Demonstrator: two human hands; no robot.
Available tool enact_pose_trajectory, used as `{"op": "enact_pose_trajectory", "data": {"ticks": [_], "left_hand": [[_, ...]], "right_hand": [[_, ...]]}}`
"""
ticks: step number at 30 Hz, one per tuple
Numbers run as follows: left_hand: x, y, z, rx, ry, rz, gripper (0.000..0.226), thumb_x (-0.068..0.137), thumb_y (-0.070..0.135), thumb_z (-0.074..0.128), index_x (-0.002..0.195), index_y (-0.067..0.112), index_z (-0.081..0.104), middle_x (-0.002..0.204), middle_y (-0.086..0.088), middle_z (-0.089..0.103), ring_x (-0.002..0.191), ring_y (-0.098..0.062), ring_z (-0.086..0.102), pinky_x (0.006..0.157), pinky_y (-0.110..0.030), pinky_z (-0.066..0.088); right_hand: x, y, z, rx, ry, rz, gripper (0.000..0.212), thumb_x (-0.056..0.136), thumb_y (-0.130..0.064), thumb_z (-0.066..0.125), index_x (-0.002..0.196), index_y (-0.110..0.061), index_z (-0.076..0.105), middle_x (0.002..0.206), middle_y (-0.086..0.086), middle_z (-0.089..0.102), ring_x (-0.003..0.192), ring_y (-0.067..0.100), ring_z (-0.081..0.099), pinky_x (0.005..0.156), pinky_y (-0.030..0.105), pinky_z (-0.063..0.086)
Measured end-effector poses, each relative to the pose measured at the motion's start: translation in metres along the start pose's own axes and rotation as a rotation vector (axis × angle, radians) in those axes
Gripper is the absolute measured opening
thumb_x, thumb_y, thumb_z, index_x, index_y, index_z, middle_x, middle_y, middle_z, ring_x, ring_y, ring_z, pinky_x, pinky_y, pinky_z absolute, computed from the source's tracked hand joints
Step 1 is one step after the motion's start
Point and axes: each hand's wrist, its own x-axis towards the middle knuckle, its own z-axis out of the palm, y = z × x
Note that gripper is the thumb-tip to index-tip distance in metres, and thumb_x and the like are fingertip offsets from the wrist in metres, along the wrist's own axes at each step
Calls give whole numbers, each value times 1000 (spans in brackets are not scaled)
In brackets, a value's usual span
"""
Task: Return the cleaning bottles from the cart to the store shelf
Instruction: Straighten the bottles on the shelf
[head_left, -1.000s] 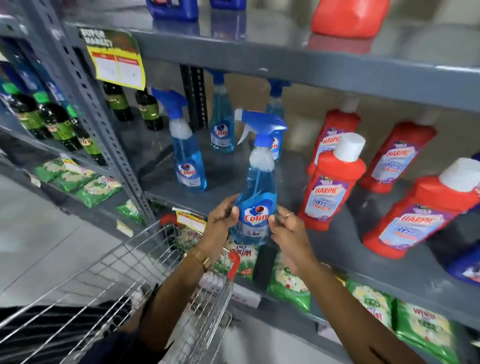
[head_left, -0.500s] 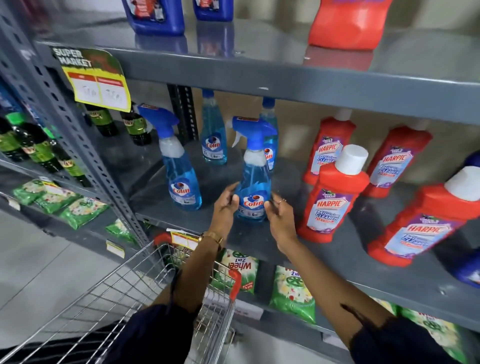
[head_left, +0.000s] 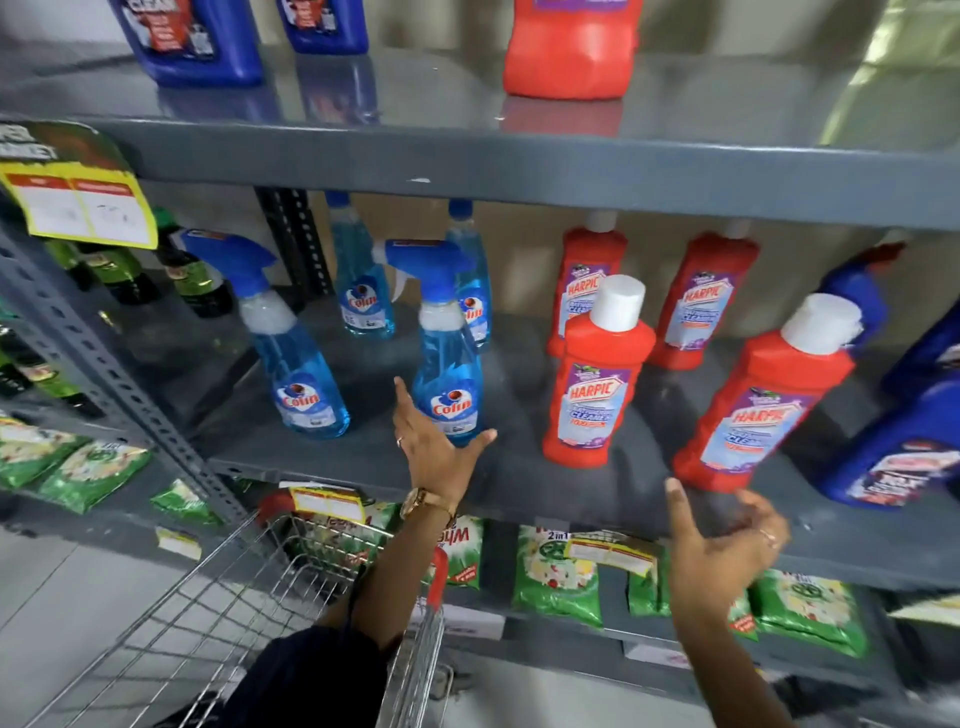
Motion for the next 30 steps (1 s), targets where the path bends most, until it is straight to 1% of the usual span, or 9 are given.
{"op": "enact_pose_trajectory", "data": {"ticks": [2,4,6,9,11,18,25,28,30], "left_hand": [[4,0,5,25,18,5,131,51,29,90,149,17,4,149,-18,31,136,-34,35,112,-56,33],[5,-3,6,31,27,7,129,53,24,90,149,14,5,149,-18,32,135,-32,39,113,-46,34],[3,-4,5,28,27,21,129,54,22,90,149,15,4,150,-17,31,136,-30,39,112,-39,34],[1,-5,2,25,14,32,128,55,18,89,149,17,2,152,-15,30,137,-30,38,109,-49,40],[1,-5,0,32,7,40,128,55,18,89,150,16,2,152,-15,30,137,-31,37,109,-51,41],[2,-6,1,53,-6,12,129,54,19,90,149,19,2,150,-14,35,134,-28,43,106,-36,39],[-7,5,-1,74,12,7,134,55,26,90,150,11,-3,153,-18,24,141,-33,29,116,-52,29],[-46,19,6,148,161,37,127,59,48,82,149,9,1,155,-23,13,143,-40,16,115,-60,22],[-90,26,19,124,160,147,106,71,51,70,147,8,12,153,-23,18,142,-39,21,113,-62,24]], "right_hand": [[28,8,-4,-220,11,65,97,53,-35,91,131,-8,40,120,20,48,116,39,43,101,54,31],[48,9,-2,-294,-88,106,119,46,-35,93,139,3,30,136,30,43,128,42,37,109,53,28],[62,11,4,-221,-185,89,109,46,-28,95,133,4,38,132,29,51,122,39,49,106,50,38],[66,12,12,-203,-179,97,76,53,-23,92,115,-3,54,111,24,66,103,37,63,89,43,48],[66,14,14,-194,-157,97,72,55,-25,91,114,-5,56,109,22,67,100,37,64,87,42,49],[67,21,18,-206,-166,36,74,56,-30,90,116,-6,54,110,21,66,100,37,62,88,41,49],[67,21,12,-121,-247,34,97,59,-31,89,137,-5,37,132,18,53,122,31,50,101,35,40],[63,23,-10,-16,-114,5,103,61,-32,88,141,-2,31,141,20,40,132,30,38,111,27,27],[68,32,-34,-34,46,-46,97,62,-34,87,136,0,36,133,24,42,126,35,40,111,42,31]]}}
